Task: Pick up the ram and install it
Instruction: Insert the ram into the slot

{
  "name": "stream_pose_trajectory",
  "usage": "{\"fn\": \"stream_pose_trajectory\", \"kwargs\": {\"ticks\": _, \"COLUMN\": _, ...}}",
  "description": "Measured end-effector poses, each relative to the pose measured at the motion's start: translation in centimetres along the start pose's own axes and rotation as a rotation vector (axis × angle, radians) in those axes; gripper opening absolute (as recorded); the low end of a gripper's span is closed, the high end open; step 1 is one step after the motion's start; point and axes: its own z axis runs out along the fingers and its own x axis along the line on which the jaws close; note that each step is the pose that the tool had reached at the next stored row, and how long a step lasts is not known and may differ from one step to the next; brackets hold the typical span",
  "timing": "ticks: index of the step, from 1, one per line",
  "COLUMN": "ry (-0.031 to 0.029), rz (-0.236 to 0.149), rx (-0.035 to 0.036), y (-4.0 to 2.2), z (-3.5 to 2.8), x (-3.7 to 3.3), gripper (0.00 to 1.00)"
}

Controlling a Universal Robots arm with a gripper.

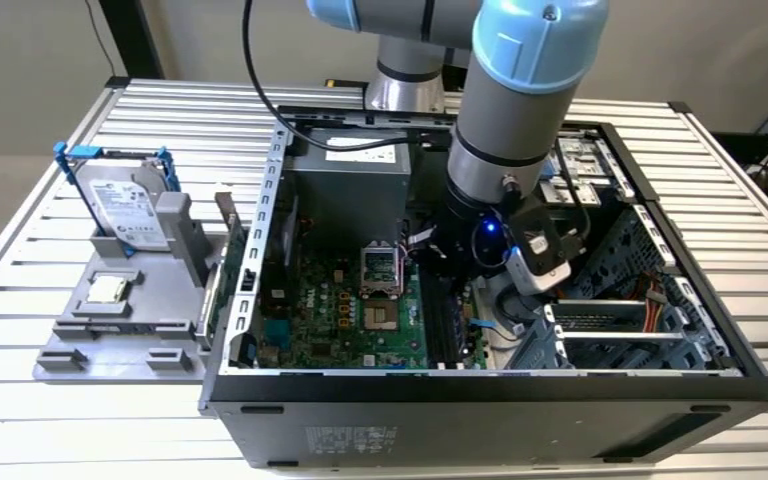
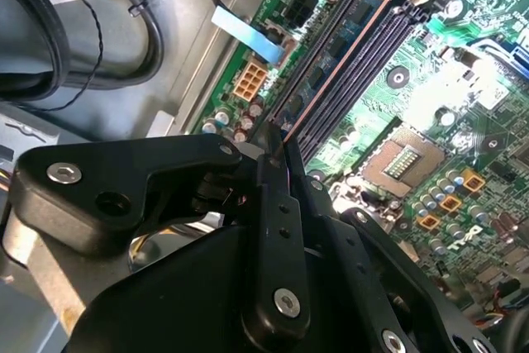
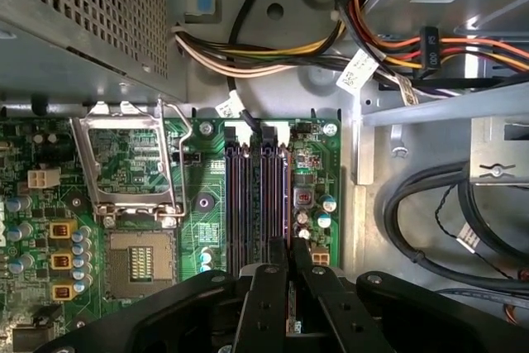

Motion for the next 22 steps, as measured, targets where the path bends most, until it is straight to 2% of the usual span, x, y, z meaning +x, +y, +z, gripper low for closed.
{"fn": "stream_pose_trajectory", "kwargs": {"ticks": 14, "ry": -0.0001, "rz": -0.005, "rx": 0.0052, "y": -0.01, "z": 0.24, "x": 0.10, "gripper": 0.00}}
{"fn": "stream_pose_trajectory", "kwargs": {"ticks": 22, "ry": -0.0002, "rz": -0.005, "rx": 0.0049, "y": -0.01, "z": 0.30, "x": 0.16, "gripper": 0.00}}
